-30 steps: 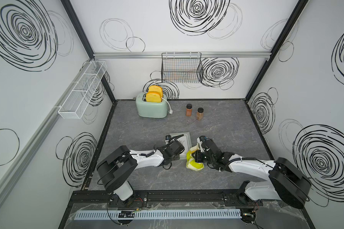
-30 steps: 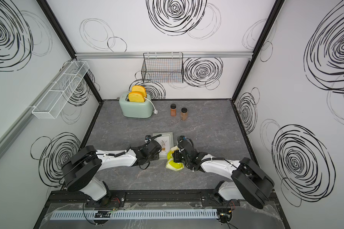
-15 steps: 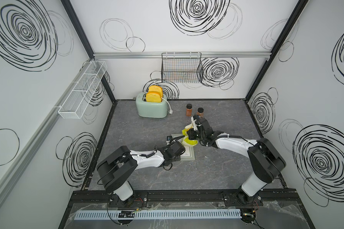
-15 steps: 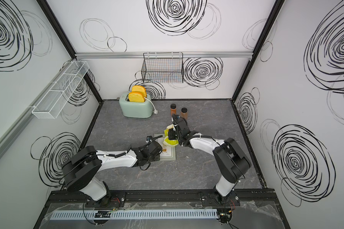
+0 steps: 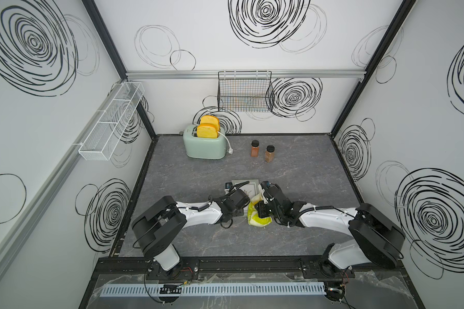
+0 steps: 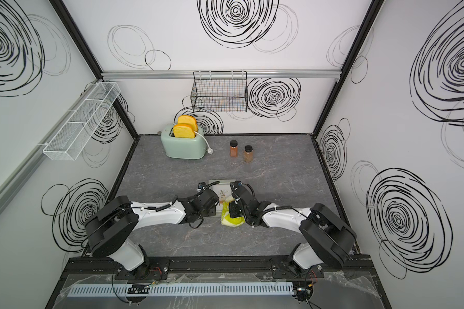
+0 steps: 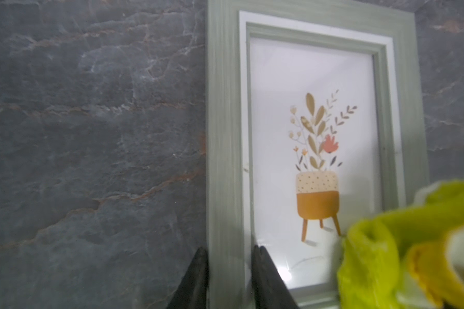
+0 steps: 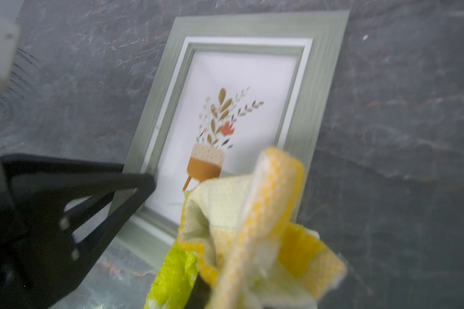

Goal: Wipe the picture frame with a cloth
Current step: Wipe the dirt from the picture frame, then place the cleaning item at the center of the board.

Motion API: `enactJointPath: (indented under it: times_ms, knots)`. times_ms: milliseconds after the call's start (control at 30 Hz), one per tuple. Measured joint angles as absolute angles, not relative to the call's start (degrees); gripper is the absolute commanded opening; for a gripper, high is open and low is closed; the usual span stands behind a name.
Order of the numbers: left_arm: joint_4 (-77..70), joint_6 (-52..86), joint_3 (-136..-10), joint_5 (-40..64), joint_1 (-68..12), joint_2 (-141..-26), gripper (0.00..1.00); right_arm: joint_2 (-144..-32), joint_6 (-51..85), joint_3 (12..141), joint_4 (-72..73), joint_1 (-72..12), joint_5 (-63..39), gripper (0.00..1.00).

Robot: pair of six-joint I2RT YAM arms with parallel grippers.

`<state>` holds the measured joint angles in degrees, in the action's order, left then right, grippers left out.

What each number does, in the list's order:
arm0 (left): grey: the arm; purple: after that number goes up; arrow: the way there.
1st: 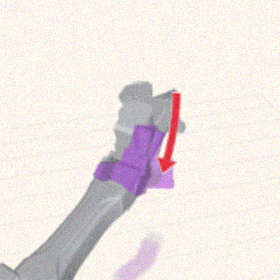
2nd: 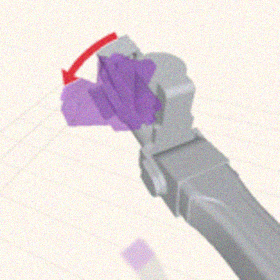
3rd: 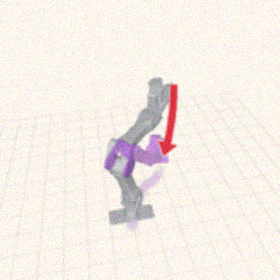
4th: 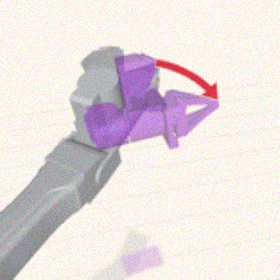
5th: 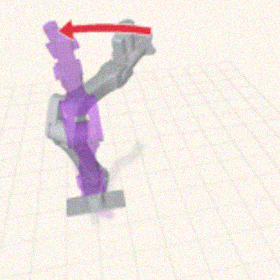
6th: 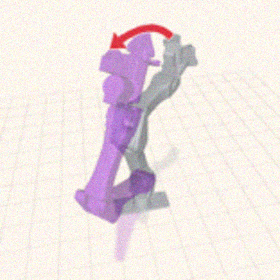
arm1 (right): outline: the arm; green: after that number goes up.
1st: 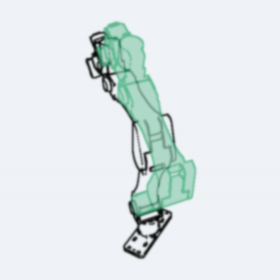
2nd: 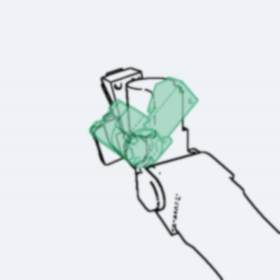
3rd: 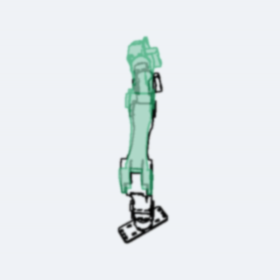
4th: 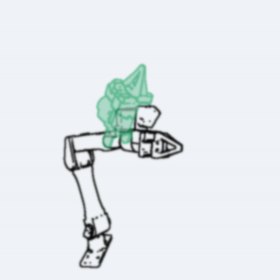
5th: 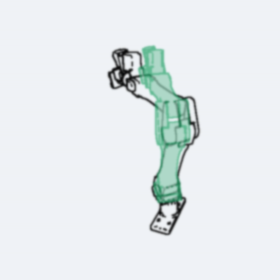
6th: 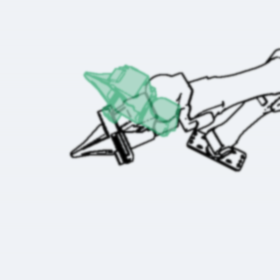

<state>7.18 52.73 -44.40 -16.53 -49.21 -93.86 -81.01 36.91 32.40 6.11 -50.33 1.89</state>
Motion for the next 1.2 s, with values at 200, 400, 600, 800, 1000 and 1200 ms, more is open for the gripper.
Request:
enactJointPath:
  times_ms: [200,400,600,800,1000,1200]
  knots:
    - [6.8,52.6,-44.4,-16.5,-49.0,-94.0,0.4,-74.7,38.3,30.4,3.5,-46.7,6.3,0.0]
    - [5.4,52.4,-44.4,-16.7,-49.1,-93.0,0.6,-77.7,33.6,32.2,3.9,-36.4,8.0,0.04]
    - [4.8,52.5,-44.0,-16.9,-49.1,-92.3,0.66,-85.8,30.8,33.2,6.0,-35.8,6.2,0.24]
    - [4.1,52.6,-42.4,-17.2,-49.4,-91.1,0.77,-87.4,29.9,34.0,7.7,-36.0,5.9,0.75]
    - [3.5,52.3,-41.5,-19.1,-50.0,-88.1,0.84,-86.3,28.4,34.0,7.7,-36.2,6.5,0.91]
    - [3.4,51.2,-41.3,-23.1,-51.3,-81.7,0.86,-79.2,24.8,36.9,4.7,-36.2,6.5,0.99]
